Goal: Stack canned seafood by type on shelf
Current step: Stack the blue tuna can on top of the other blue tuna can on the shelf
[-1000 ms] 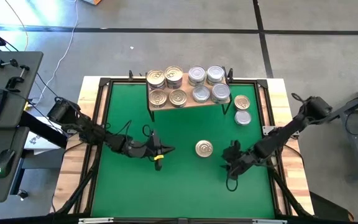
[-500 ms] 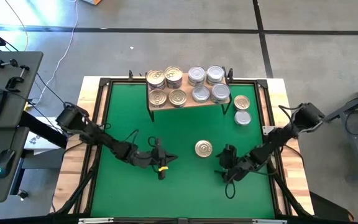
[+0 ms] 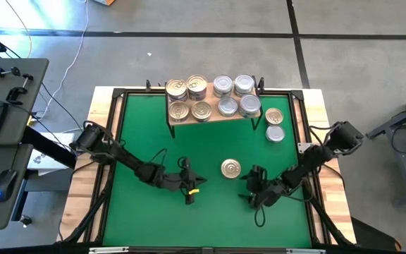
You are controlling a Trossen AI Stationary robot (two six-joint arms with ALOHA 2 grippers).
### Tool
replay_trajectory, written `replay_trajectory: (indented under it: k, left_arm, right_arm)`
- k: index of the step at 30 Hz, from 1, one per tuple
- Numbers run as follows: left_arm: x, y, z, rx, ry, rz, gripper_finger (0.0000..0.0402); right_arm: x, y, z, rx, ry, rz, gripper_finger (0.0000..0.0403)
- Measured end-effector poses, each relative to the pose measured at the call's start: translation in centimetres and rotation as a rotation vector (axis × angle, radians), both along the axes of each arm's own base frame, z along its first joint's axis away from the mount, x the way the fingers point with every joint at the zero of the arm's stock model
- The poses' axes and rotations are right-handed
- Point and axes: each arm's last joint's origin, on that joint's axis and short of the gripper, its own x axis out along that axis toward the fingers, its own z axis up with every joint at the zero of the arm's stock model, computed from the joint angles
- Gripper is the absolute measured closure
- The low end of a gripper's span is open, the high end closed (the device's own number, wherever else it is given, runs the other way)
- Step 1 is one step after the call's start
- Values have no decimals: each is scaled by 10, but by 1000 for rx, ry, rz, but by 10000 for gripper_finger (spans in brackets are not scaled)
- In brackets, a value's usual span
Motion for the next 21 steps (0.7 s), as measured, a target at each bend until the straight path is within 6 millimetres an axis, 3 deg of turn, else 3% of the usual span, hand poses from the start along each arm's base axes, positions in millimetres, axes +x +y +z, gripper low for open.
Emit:
replay_trajectory:
  k: [10,21]
  left_arm:
    - [2,5,-4,-76,26,11,401]
    - [1,15,-15,-134,117,35,401]
  right_arm:
    - [-5,-41,-10,108,-147,83,61]
    - [15,-45,-2,-70,-151,150,61]
